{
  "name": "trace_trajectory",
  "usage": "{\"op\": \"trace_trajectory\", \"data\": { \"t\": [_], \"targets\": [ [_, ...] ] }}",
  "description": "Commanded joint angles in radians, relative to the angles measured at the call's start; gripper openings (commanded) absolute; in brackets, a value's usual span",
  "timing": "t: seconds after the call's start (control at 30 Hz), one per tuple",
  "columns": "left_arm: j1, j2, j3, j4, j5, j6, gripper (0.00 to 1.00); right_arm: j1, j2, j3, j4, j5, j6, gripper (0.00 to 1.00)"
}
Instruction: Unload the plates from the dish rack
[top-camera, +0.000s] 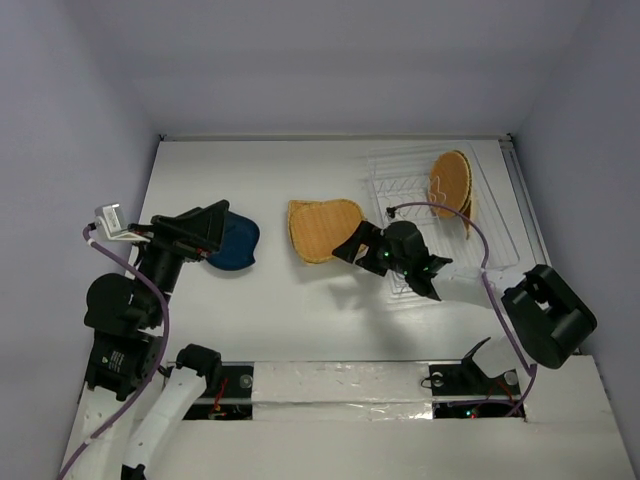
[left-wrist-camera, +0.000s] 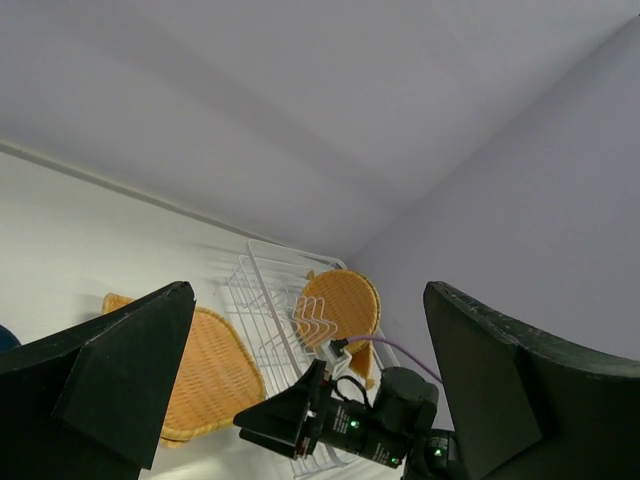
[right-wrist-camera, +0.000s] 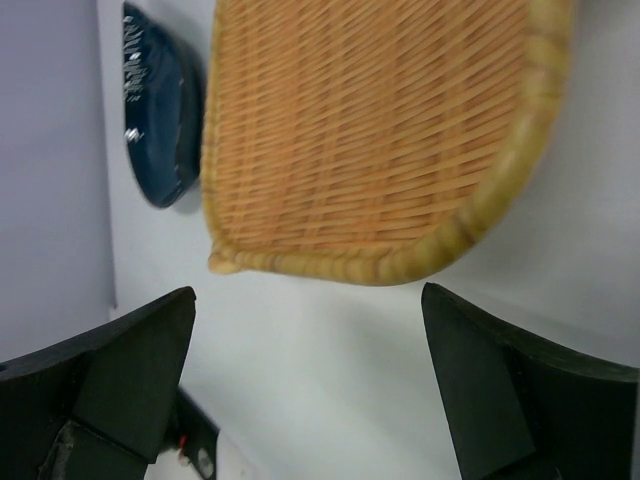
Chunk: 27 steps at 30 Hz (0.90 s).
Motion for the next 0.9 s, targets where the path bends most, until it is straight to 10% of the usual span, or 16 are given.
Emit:
{"op": "trace_trajectory", "data": {
  "t": [0.0, 0.53, 0.87],
  "targets": [
    [-0.012, 0.005, 0.051, 0.025, -0.058, 0.001, 0.99, 0.008, 0.017, -0.003, 0.214, -0.203, 0.019, 1.00],
    [-0.012, -0.006, 0.014, 0.120, 0.081, -0.001, 0.99, -0.012, -0.191, 0.004, -0.126, -0.352, 0.070, 1.00],
    [-0.012, 0.002, -0.025, 0.078, -0.043, 0.019, 0.99, -0.021, -0.191, -0.018, 0.043, -0.643, 0.200, 1.00]
  ]
}}
